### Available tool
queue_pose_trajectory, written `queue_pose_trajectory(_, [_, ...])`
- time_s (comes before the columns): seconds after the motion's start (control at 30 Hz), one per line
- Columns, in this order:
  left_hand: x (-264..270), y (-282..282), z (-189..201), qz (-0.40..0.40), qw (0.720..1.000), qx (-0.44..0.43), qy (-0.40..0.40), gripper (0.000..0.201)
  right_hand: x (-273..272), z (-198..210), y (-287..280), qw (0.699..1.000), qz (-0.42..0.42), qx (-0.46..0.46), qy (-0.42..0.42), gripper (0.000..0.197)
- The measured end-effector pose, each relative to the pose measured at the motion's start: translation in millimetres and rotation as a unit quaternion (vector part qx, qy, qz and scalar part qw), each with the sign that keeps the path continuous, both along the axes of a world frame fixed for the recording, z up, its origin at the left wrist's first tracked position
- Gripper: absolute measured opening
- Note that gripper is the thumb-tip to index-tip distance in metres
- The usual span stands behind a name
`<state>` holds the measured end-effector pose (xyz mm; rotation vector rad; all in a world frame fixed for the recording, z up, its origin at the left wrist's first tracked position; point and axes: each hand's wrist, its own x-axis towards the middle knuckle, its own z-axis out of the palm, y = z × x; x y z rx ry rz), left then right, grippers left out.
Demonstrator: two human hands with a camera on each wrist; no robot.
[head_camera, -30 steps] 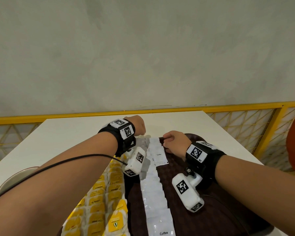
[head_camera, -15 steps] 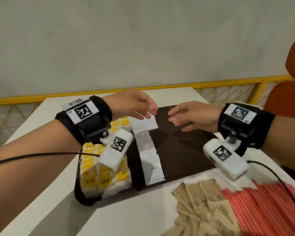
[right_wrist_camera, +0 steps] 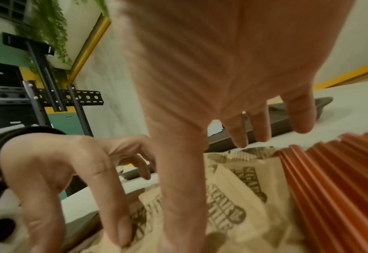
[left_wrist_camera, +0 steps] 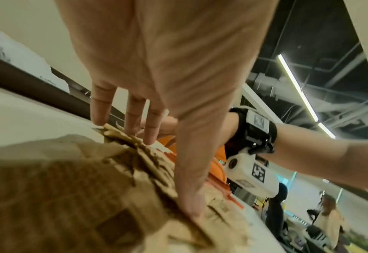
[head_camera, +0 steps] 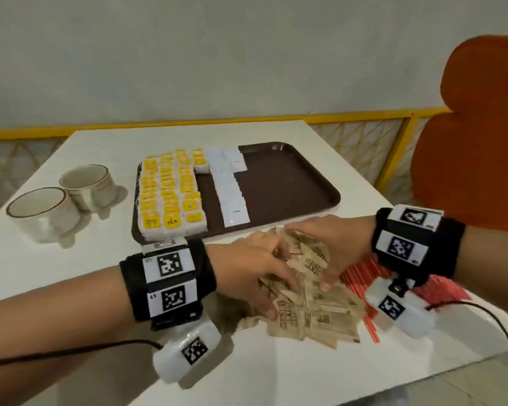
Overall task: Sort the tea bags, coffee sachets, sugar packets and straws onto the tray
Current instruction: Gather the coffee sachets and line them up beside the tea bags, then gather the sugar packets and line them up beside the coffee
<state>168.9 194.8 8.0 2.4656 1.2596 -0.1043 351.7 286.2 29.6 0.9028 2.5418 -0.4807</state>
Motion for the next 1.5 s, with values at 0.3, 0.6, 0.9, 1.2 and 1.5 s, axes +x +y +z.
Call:
queue_pose_trajectory(0.3, [1.1,-0.5,-0.4,0.045,0.999,0.009,-0.028,0.022,-34.0,-9.9,2.9,0.999,0.051,0.007,-0.005,0.116])
queue_pose_trajectory(0.6, [-15.3,10.8,-0.6,0.148,0.987,0.004,-0.054,0.008,-53.3,-3.5,11.4,0.992,0.107,0.063,-0.025,0.088])
queue_pose_trajectory(0.9, [-60.1,3.4,11.3,0.280,0.921,-0.006,-0.273,0.016,-44.6,4.9,30.5,0.991,0.019,0.087,0.104,0.018])
queue_pose_trajectory(1.2, [-72.5,-10.3,5.5,0.400,0.720,0.021,-0.567,0.020,-50.7,20.9,15.1,0.992,-0.061,-0.066,0.086,0.007])
queue_pose_trajectory(1.5, [-69.7,-19.5,-14.3,0.422,0.638,-0.008,-0.644,0.025,-73.4,-22.1,-11.7,0.995,-0.035,0.035,0.086,0.032])
